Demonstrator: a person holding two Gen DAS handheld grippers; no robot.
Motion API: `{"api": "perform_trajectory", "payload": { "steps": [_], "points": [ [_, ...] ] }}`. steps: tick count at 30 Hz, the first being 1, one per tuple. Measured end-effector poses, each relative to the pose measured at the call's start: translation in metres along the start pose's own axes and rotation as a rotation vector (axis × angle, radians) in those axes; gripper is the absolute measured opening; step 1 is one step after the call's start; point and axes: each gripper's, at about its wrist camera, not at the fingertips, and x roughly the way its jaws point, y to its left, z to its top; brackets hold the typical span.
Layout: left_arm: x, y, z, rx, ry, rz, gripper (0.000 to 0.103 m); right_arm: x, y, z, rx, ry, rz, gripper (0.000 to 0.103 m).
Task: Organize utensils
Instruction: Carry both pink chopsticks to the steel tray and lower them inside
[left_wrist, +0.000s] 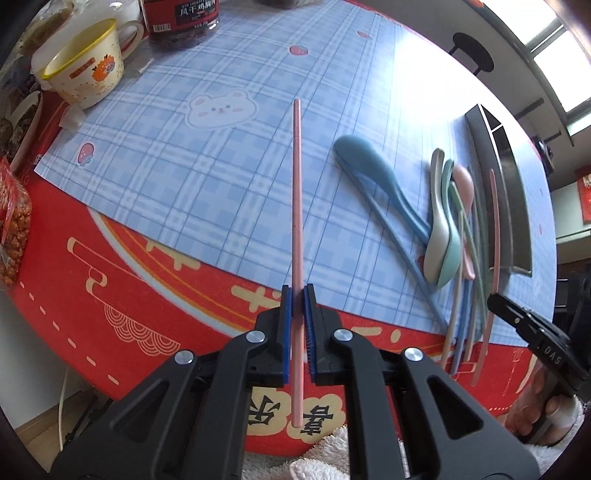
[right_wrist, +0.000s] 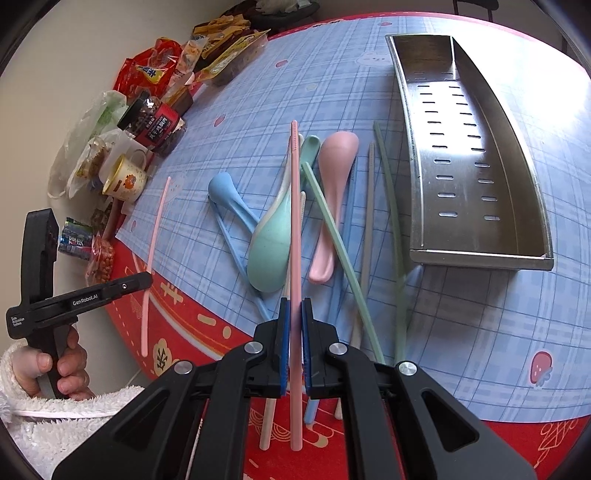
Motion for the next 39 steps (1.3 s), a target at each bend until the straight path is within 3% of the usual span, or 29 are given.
{"api": "perform_trajectory", "payload": {
  "steps": [7, 15, 21, 30, 39],
  "points": [
    [-0.027, -0.019, 0.028, 0.037, -0.041, -0.059, 0.011, -0.02, -0.014, 0.008, 0.049, -0.055, -0.023, 0.006],
    [-0.022, -0.083, 0.056, 0.16, -0.04, -0.128, 0.011, -0.053, -0.055, 0.027, 0.132, -0.134, -0.095, 0.006],
    [-0.007, -0.135, 0.085, 0.24, -0.015, -0.177, 0.011, -0.067, -0.083, 0.06, 0.139, -0.167, -0.177, 0.006],
    [0.027, -0.223, 0.136, 0.247, 0.051, -0.299, 0.011, -0.048, -0.099, 0.111, 0.088, -0.133, -0.273, 0.006],
    [0.07, -0.258, 0.147, 0.207, 0.164, -0.323, 0.011, -0.032, -0.109, 0.116, 0.091, -0.079, -0.304, 0.006]
  ]
}}
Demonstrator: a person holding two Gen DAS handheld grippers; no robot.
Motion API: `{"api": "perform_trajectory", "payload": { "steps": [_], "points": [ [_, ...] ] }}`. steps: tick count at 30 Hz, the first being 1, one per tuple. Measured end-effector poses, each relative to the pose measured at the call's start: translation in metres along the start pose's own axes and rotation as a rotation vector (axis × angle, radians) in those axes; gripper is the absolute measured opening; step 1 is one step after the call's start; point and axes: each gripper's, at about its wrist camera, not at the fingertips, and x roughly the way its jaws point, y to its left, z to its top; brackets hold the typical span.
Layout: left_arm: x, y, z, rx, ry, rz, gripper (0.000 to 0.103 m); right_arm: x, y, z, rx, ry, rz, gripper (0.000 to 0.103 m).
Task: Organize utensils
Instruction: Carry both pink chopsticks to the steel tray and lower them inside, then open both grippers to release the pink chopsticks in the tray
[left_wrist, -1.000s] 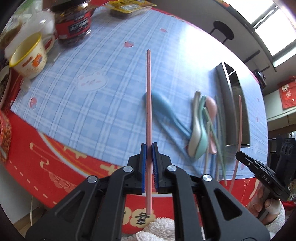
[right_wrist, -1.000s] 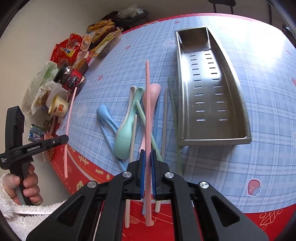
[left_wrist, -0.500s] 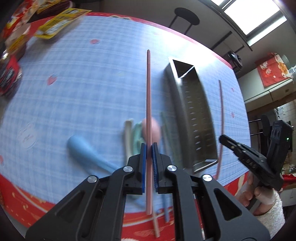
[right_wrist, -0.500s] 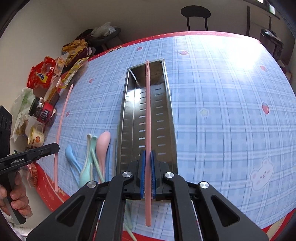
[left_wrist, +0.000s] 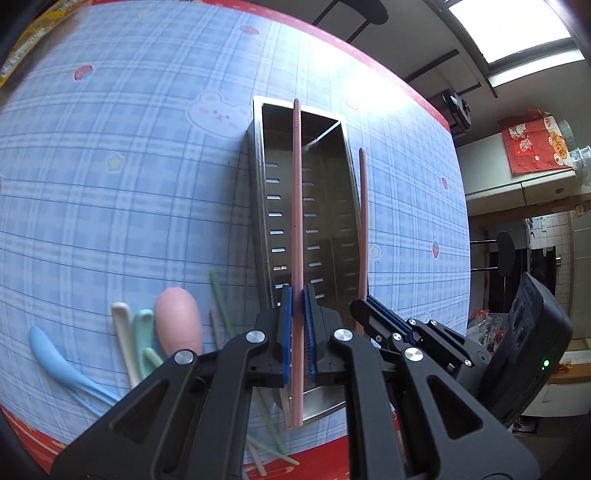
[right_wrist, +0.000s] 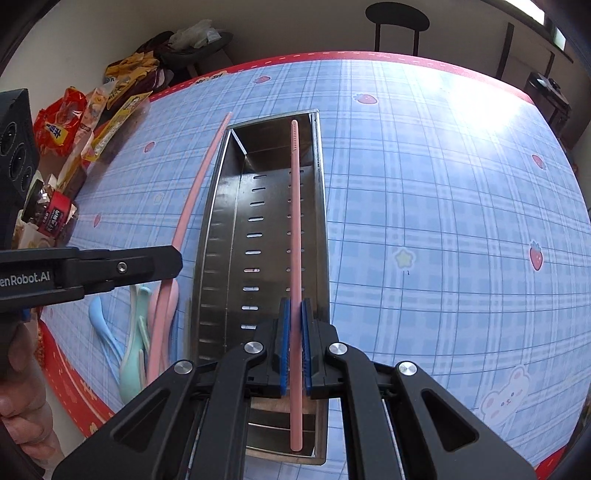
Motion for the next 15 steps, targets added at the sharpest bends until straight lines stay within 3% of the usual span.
{"api": "perform_trajectory", "payload": {
  "steps": [8, 13, 15],
  "points": [
    [0.025, 0.001, 0.011, -0.063, 0.034, -0.026, 0.011, 0.007, 0.001, 0.003, 0.003, 0.011, 0.006, 0.006],
    [0.035, -0.004, 0.015, -0.051, 0.032, -0.019, 0.011, 0.01, 0.002, 0.007, 0.0, 0.018, 0.008, 0.008],
    [0.031, -0.004, 0.015, -0.049, 0.025, -0.037, 0.017, 0.006, 0.003, 0.007, -0.002, 0.006, 0.003, 0.012]
  ]
}}
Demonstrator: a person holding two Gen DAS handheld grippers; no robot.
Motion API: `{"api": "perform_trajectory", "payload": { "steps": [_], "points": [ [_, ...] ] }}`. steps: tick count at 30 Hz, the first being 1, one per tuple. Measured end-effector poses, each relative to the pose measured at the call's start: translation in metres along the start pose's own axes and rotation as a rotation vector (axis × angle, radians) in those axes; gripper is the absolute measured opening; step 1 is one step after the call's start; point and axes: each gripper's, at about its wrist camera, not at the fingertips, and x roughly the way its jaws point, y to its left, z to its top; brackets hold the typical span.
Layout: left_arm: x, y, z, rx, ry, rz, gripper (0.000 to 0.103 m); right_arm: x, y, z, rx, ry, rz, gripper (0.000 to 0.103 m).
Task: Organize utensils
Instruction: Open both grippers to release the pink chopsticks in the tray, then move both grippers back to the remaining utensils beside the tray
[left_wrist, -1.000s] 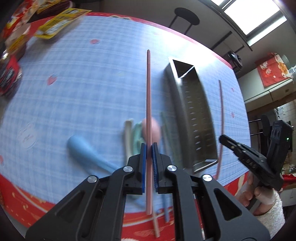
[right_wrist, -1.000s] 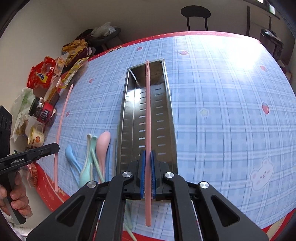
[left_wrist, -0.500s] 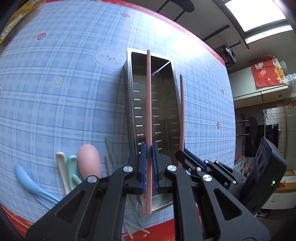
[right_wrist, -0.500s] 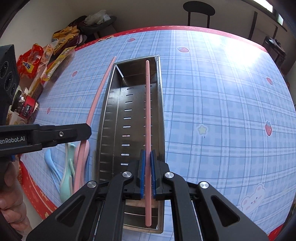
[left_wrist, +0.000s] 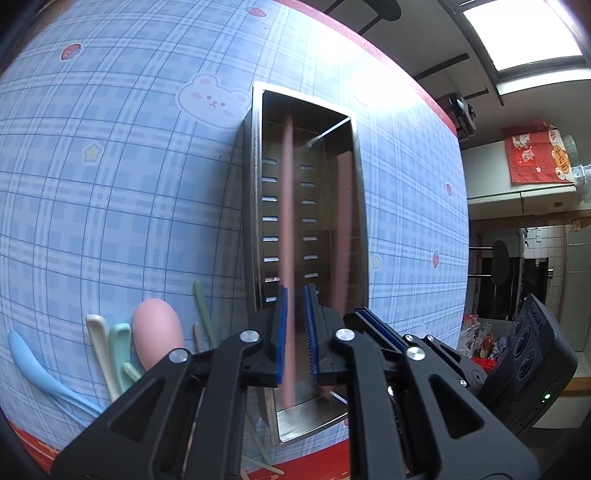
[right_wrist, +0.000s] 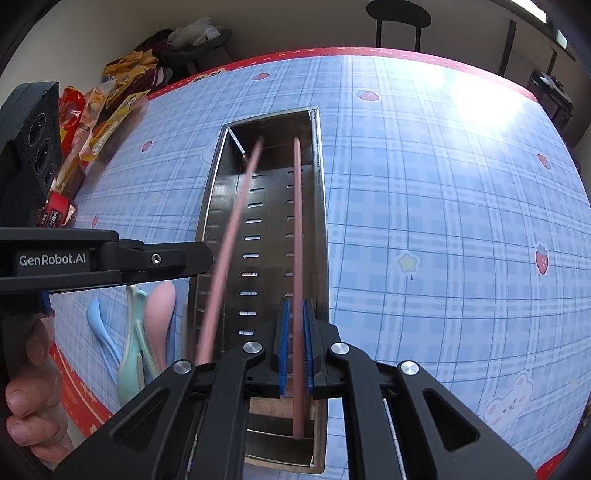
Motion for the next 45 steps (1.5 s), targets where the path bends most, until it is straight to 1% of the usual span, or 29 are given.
{"api": "perform_trajectory", "payload": {
  "steps": [1, 2, 3, 5, 6, 7, 8, 9, 10, 12, 15, 19, 23, 27, 31, 34, 36, 39, 42, 45],
  "points": [
    [-0.004, -0.002, 0.001, 0.007, -0.013, -0.012, 0.025, -0.004, 0.001, 0.0, 0.0, -0.012, -0.001, 0.014],
    [-0.009, -0.004, 0.001, 0.019, -0.032, -0.018, 0.029, -0.007, 0.002, 0.001, 0.001, -0.025, -0.004, 0.025],
    [-0.016, -0.005, 0.001, 0.029, -0.047, -0.02, 0.03, -0.011, 0.002, 0.001, 0.003, -0.039, -0.007, 0.034],
    [-0.031, -0.008, 0.002, 0.06, -0.086, -0.012, 0.036, -0.023, 0.001, 0.0, 0.011, -0.07, -0.002, 0.039],
    [-0.039, -0.009, 0.002, 0.074, -0.106, -0.006, 0.038, -0.027, 0.0, -0.001, 0.016, -0.083, 0.002, 0.045],
    [-0.049, -0.009, 0.0, 0.093, -0.134, 0.002, 0.042, -0.034, 0.0, -0.003, 0.022, -0.101, 0.003, 0.048],
    [-0.058, -0.01, -0.001, 0.113, -0.16, 0.014, 0.047, -0.04, 0.0, -0.004, 0.026, -0.12, 0.004, 0.054],
    [-0.066, -0.009, -0.003, 0.132, -0.183, 0.023, 0.049, -0.047, -0.001, -0.007, 0.028, -0.139, 0.004, 0.057],
    [-0.076, -0.009, -0.006, 0.158, -0.212, 0.042, 0.051, -0.053, 0.0, -0.01, 0.029, -0.157, 0.003, 0.061],
    [-0.092, -0.006, -0.013, 0.193, -0.249, 0.062, 0.052, -0.065, 0.0, -0.016, 0.027, -0.188, -0.003, 0.068],
    [-0.116, 0.006, -0.025, 0.227, -0.305, 0.087, 0.052, -0.08, 0.002, -0.026, 0.033, -0.236, -0.008, 0.068],
    [-0.142, 0.027, -0.047, 0.263, -0.377, 0.149, 0.052, -0.096, 0.001, -0.045, 0.052, -0.289, 0.009, 0.069],
    [-0.159, 0.055, -0.072, 0.271, -0.405, 0.191, 0.052, -0.103, 0.004, -0.066, 0.072, -0.311, 0.043, 0.069],
    [-0.164, 0.085, -0.099, 0.24, -0.413, 0.225, 0.053, -0.098, 0.013, -0.084, 0.071, -0.294, 0.044, 0.069],
    [-0.16, 0.112, -0.127, 0.209, -0.389, 0.256, 0.054, -0.088, 0.023, -0.104, 0.064, -0.268, 0.038, 0.069],
    [-0.151, 0.13, -0.144, 0.164, -0.351, 0.251, 0.053, -0.078, 0.03, -0.116, 0.063, -0.238, 0.038, 0.068],
    [-0.145, 0.141, -0.154, 0.132, -0.326, 0.243, 0.053, -0.07, 0.037, -0.125, 0.058, -0.218, 0.041, 0.064],
    [-0.134, 0.151, -0.167, 0.101, -0.297, 0.254, 0.053, -0.056, 0.047, -0.136, 0.043, -0.176, 0.047, 0.056],
    [-0.123, 0.154, -0.178, 0.092, -0.267, 0.252, 0.052, -0.043, 0.059, -0.146, 0.002, -0.138, 0.056, 0.049],
    [-0.113, 0.155, -0.187, 0.109, -0.239, 0.27, 0.052, -0.034, 0.071, -0.154, -0.05, -0.116, 0.074, 0.045]
  ]
}}
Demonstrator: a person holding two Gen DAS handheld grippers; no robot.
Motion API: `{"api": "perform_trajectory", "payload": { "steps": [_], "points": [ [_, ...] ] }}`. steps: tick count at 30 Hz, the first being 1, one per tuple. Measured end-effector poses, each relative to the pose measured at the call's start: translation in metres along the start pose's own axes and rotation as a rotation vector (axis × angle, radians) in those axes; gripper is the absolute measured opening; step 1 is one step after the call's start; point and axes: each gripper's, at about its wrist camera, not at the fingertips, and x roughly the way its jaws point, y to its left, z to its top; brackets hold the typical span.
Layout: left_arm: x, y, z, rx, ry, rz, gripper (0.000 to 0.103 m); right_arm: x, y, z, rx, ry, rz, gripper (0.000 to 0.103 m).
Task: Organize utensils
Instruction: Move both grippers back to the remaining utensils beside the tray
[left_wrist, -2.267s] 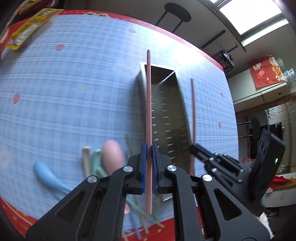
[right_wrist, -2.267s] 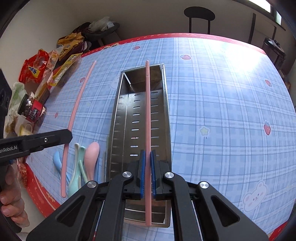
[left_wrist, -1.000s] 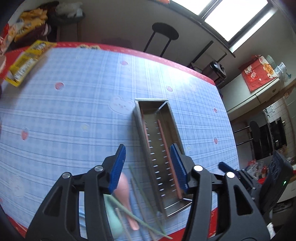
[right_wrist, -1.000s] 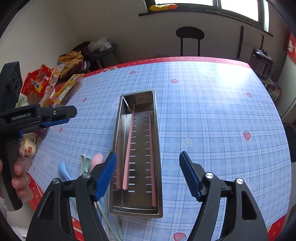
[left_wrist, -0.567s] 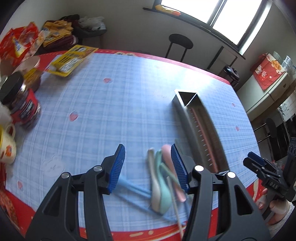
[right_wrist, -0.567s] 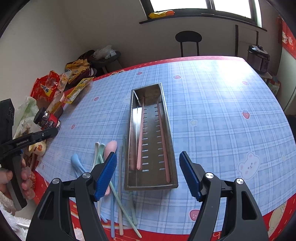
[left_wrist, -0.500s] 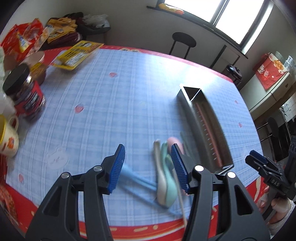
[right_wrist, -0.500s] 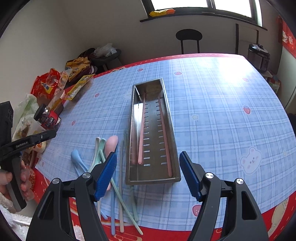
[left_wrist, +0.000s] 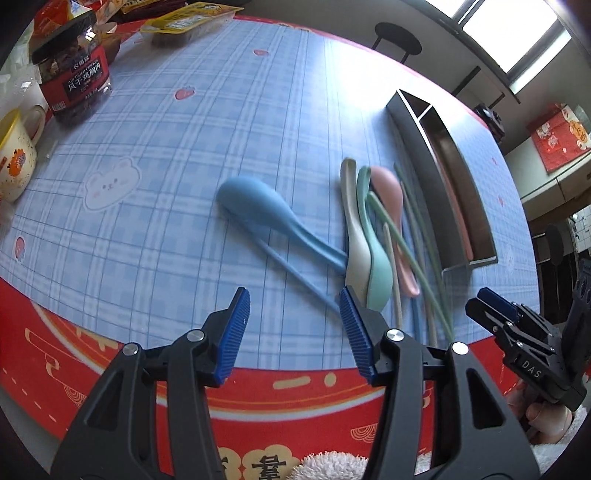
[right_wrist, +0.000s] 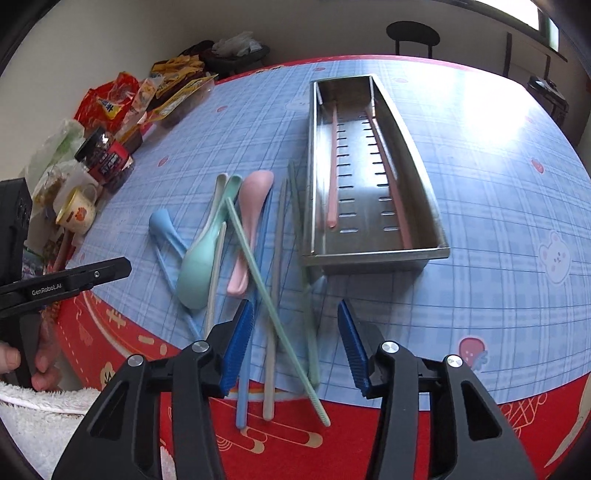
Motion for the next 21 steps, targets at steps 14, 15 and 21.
{"api": "perform_trajectory", "payload": {
  "steps": [14, 15, 21],
  "points": [
    [0.014, 0.002, -0.012, -0.033, 0.069, -0.009, 0.042, 0.038, 0.021, 0.013, -0.151, 0.067, 0.045, 0.026],
    [0.015, 0.003, -0.011, -0.039, 0.072, -0.009, 0.041, 0.04, 0.022, 0.013, -0.155, 0.069, 0.044, 0.023],
    [0.019, 0.002, -0.011, -0.037, 0.091, 0.0, 0.039, 0.048, 0.021, 0.017, -0.163, 0.093, 0.033, 0.018]
  ]
}}
